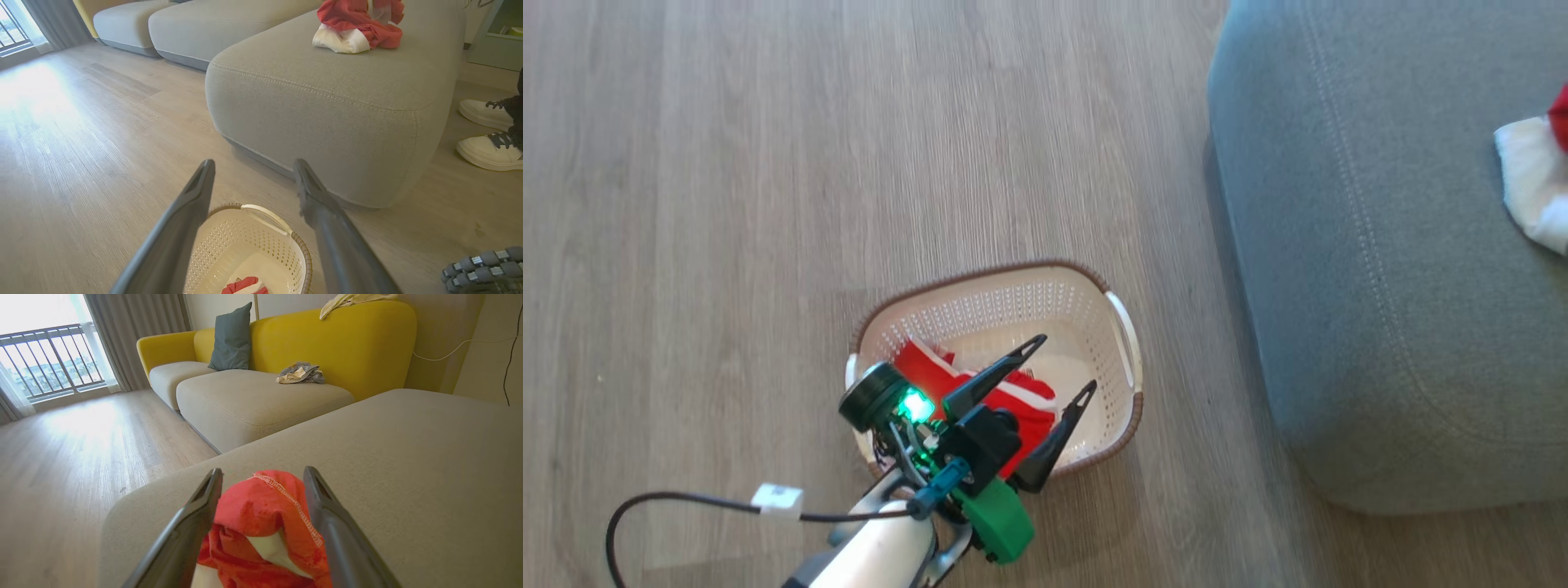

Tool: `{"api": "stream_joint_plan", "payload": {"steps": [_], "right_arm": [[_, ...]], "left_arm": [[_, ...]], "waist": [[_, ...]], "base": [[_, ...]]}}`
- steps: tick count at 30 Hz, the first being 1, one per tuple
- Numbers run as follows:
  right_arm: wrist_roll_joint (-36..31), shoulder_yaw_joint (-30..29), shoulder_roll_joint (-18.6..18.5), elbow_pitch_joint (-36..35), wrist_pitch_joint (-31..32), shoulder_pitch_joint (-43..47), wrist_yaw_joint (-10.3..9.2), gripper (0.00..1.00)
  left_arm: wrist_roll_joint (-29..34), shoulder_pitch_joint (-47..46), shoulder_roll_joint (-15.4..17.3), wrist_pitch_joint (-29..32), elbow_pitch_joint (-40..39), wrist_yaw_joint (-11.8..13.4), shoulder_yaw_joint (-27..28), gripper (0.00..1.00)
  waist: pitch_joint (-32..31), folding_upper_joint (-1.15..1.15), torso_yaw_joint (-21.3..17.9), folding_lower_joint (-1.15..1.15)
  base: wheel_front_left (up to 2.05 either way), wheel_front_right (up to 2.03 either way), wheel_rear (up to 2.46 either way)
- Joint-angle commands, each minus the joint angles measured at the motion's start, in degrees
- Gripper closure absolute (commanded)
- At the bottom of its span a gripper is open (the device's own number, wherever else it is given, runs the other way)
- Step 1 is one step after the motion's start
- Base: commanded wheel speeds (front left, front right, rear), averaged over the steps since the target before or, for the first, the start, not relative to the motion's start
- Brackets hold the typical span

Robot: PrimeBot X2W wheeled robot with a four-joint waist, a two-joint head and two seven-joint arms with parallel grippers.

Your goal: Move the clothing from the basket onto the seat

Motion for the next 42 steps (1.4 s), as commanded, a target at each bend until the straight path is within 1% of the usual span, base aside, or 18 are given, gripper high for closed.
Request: {"api": "stream_joint_plan", "payload": {"steps": [1,3,8,10,13,16,19,23,26,28,34,35,37,42], "right_arm": [[1.0,1.6,-1.0,-3.6,-0.5,1.0,-0.01,0.0],[4.8,3.2,0.7,-7.2,-0.5,2.5,-0.01,0.0],[9.3,13.1,3.1,-19.3,-0.5,8.3,-0.01,0.0],[11.3,16.6,3.4,-23.7,-0.5,10.8,-0.01,0.0],[12.2,21.4,3.8,-29.9,-0.5,14.4,-0.01,0.0],[12.4,25.3,4.5,-35.6,-0.5,17.5,-0.01,0.0],[13.0,28.7,5.2,-40.4,-0.5,20.4,-0.01,0.0],[13.8,32.5,6.7,-45.2,-0.5,23.8,-0.01,0.0],[14.3,34.2,8.6,-46.9,-0.5,26.1,-0.01,0.0],[14.0,34.9,9.5,-46.5,-0.5,27.5,-0.01,0.0],[10.9,36.9,11.4,-44.3,-0.5,30.9,-0.01,0.0],[9.8,36.3,12.6,-43.9,-0.5,31.9,-0.01,0.0],[9.3,35.6,14.0,-43.6,-0.5,32.9,-0.01,0.0],[7.0,36.2,15.3,-42.4,-0.5,34.4,-0.01,0.0]], "left_arm": [[-0.8,-0.1,-0.2,-0.3,-1.8,0.2,2.4,0.0],[-1.1,0.7,-0.7,-0.3,-1.7,0.2,3.5,0.0],[-2.4,2.7,-2.1,-0.3,-2.0,0.7,8.2,0.0],[-3.0,3.3,-2.9,-0.3,-2.1,0.9,10.3,0.0],[-4.3,4.2,-4.1,-0.3,-2.4,1.1,14.3,0.0],[-4.0,4.7,-4.8,-0.3,-2.7,1.6,17.2,0.0],[-3.7,4.9,-5.4,-0.3,-3.1,2.9,19.9,0.0],[-4.9,5.3,-5.9,-0.3,-4.4,5.9,24.0,0.0],[-7.2,5.3,-6.0,-0.3,-5.7,8.6,25.9,0.0],[-8.0,5.5,-6.0,-0.3,-6.3,10.6,26.5,0.0],[-8.0,6.7,-6.0,-0.3,-5.9,14.2,27.1,0.0],[-8.0,7.2,-6.0,-0.3,-5.5,14.9,27.3,0.0],[-8.0,7.8,-6.0,-0.3,-5.2,15.3,27.3,0.0],[-7.9,8.7,-6.0,-0.3,-3.9,15.3,27.0,0.0]], "waist": [[-1.2,0.0,0.3,0.0],[-2.4,0.0,0.5,0.0],[-4.5,0.0,1.3,0.0],[-5.3,0.0,1.9,0.0],[-6.2,0.0,2.5,0.0],[-6.9,0.0,3.2,0.0],[-7.3,0.0,4.0,0.0],[-7.6,0.0,5.0,0.0],[-7.7,0.0,5.4,0.0],[-7.8,0.0,5.6,0.0],[-8.2,0.0,6.2,0.0],[-8.2,0.0,6.3,0.0],[-8.3,0.0,6.3,0.0],[-8.4,0.0,6.2,0.0]], "base": [[0.0,0.0,0.0],[0.0,0.0,0.0],[0.0,0.0,0.0],[0.0,0.0,0.0],[0.0,0.0,0.0],[0.0,0.0,0.0],[0.0,0.0,0.0],[0.0,0.0,0.0],[0.0,0.0,0.0],[0.0,0.0,0.0],[0.0,0.0,0.0],[0.0,0.0,0.0],[0.0,0.0,0.0],[0.0,0.0,0.0]]}}
